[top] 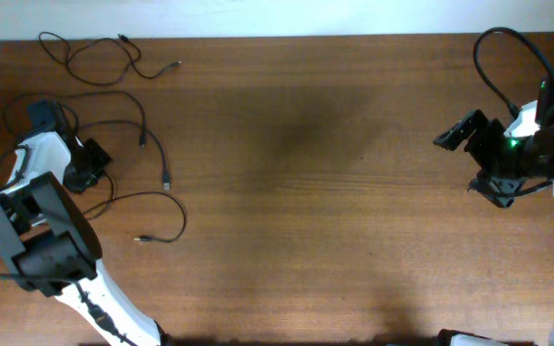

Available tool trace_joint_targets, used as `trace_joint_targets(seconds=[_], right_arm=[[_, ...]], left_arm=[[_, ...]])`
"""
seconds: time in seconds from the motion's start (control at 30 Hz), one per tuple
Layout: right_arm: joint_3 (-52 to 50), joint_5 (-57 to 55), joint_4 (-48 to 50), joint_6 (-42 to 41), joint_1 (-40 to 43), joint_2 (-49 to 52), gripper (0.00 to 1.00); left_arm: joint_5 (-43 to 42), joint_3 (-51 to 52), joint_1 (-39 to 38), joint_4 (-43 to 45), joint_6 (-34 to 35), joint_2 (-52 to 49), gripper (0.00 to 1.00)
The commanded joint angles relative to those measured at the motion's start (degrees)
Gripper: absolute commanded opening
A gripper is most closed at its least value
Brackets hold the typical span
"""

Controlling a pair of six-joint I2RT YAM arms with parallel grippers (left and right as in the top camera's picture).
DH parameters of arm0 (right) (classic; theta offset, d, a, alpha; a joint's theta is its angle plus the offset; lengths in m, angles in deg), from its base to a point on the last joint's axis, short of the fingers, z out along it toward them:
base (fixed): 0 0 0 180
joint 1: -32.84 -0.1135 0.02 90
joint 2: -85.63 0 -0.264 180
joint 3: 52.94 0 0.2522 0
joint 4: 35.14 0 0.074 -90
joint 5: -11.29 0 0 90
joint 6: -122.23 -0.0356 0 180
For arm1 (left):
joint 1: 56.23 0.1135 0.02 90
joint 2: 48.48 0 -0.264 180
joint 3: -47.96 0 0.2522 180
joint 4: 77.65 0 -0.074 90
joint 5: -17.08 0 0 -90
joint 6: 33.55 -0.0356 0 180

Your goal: Untangle cables

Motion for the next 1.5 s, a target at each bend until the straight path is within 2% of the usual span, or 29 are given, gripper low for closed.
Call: trace_joint_targets(seconds=[0.0, 0.13, 0.23, 0.3, 0.63, 0.8, 0.9, 1.13, 1.17, 1.23, 1.3, 1.33, 1.37, 1.43, 1.47], right_arm=[[0.13, 0.79, 1.07, 1.03, -0.28, -4.46, 0.99], [0.13, 0.79, 2.38, 1.01, -0.28, -7.8, 0.99], [0.13, 0.81, 4.42, 0.96, -0.28, -10.93, 0.99], [0.13, 0.81, 5.49, 0.94, -0.28, -12.48, 0.98], [0.13, 0.74, 6.75, 0.76, -0.24, -15.06, 0.99], [0.13, 0.76, 7.3, 0.81, -0.24, -15.06, 0.99], [0.13, 0.74, 7.28, 3.06, -0.24, -15.06, 0.99], [0.13, 0.72, 6.8, 7.54, -0.24, -15.06, 0.99], [0.13, 0.72, 6.64, 7.96, -0.24, -15.06, 0.99], [0.13, 0.74, 6.32, 9.31, -0.24, -15.06, 0.99], [0.13, 0.74, 6.23, 11.06, -0.24, -15.06, 0.99], [0.13, 0.72, 6.21, 11.87, -0.24, -15.06, 0.99], [0.13, 0.7, 6.16, 13.18, -0.24, -15.06, 0.99], [0.13, 0.7, 5.7, 15.34, -0.24, -15.04, 0.99], [0.13, 0.7, 5.18, 15.58, -0.24, -14.99, 0.99]], left_arm=[[3.21, 0.63, 0.39, 0.09, 0.72, -2.73, 0.0], [-0.7, 0.63, 0.37, 0.74, 0.39, -2.78, 0.0], [-11.34, 0.63, 0.2, 1.46, -7.21, -2.78, 0.0], [-14.32, 0.63, -0.52, -0.02, -11.23, -2.78, 0.0], [-14.8, 0.98, -6.29, -11.96, -10.91, -2.89, 0.0], [-22.8, 0.9, -8.13, -12.9, -9.64, -2.14, 0.0], [-26.45, 0.42, -7.98, -12.87, -9.75, 1.62, 0.0], [-24.24, 0.42, -7.98, -13.38, -11.39, 19.96, 0.0], [-23.78, 0.42, -7.98, -13.79, -11.37, 21.0, 0.06], [-22.27, 0.42, -7.98, -14.93, -11.39, 23.5, 0.28], [-22.16, 0.44, -7.98, -16.0, -11.39, 24.9, 0.29], [-22.16, 0.44, -7.98, -16.92, -11.39, 25.29, 0.35], [-22.16, 0.44, -7.98, -17.66, -11.39, 25.38, 0.46], [-22.16, 0.44, -7.98, -19.8, -11.39, 25.38, 0.9], [-22.16, 0.44, -7.98, -21.09, -11.39, 25.38, 0.99]])
